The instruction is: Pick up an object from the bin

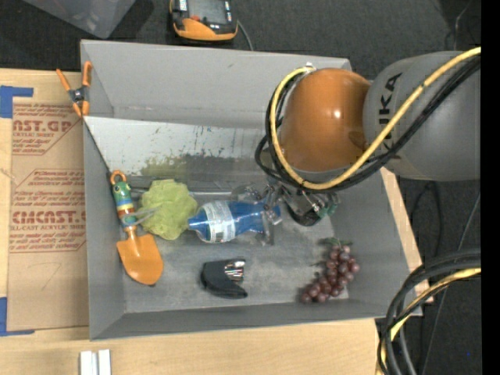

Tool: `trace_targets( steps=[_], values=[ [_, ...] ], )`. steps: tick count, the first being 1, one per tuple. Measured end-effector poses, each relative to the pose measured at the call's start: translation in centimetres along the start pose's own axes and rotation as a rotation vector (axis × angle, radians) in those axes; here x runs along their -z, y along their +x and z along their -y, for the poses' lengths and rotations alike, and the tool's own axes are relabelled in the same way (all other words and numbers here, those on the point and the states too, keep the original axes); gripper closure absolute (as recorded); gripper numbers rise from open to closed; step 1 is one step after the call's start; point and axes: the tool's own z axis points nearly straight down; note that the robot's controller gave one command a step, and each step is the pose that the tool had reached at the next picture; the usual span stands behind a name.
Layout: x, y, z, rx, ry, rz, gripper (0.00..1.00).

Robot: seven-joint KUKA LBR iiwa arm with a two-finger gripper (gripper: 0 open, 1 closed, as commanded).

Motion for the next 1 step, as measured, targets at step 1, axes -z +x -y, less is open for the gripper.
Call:
trace_targets(
  steps=[1],
  values=[
    [10.27,-0.57,-0.96,0.0,-0.001,0.0,1.0]
  ],
)
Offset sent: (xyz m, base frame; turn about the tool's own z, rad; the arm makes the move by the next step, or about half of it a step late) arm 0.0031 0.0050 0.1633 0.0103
